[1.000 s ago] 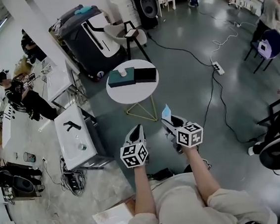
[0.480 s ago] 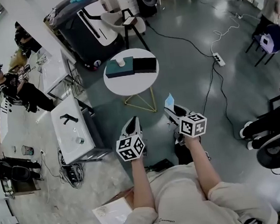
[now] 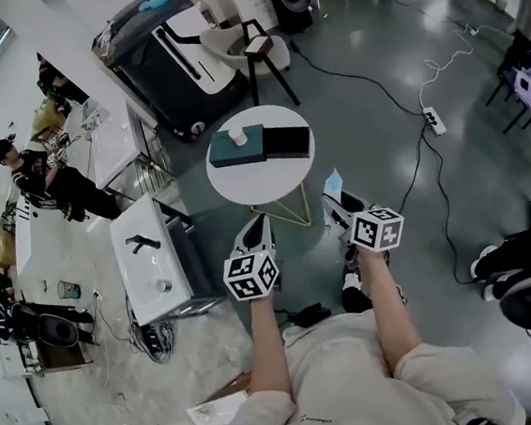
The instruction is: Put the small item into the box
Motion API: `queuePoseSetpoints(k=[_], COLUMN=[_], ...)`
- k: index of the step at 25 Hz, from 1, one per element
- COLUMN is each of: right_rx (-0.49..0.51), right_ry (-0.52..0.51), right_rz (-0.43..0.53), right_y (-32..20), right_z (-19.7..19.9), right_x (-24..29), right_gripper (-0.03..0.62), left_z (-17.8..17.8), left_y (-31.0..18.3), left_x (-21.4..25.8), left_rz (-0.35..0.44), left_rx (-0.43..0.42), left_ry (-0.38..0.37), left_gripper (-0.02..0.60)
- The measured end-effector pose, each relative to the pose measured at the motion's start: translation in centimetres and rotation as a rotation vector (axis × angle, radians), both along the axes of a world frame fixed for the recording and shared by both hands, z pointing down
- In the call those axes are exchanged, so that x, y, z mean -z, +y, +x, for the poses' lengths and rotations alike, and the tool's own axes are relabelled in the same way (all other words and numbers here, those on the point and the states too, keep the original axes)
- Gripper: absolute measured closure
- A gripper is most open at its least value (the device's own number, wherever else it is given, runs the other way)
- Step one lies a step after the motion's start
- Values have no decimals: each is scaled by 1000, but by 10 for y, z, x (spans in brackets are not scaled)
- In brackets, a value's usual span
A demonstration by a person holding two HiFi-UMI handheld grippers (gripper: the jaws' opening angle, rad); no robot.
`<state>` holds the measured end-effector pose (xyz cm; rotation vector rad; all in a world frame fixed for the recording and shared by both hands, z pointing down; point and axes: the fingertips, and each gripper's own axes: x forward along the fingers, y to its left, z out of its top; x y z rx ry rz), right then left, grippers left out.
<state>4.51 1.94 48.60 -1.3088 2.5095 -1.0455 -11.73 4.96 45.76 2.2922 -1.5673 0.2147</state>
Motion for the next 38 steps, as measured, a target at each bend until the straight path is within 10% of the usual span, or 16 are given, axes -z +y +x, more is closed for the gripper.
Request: queuePoseSetpoints(k=[23,38], right_rx=[145,245], right_ry=[38,112], right_rz=[5,-81], right_y=[-194,-208], right_z=[62,23], right_x=[3,-58], right_gripper=[396,396], left_z=[53,-39], left_y=[-166,-167], left_x=[11,-31], left_rz=[0,-44], left_rx=[96,278], left_ry=[-44,2], left_gripper=[560,560])
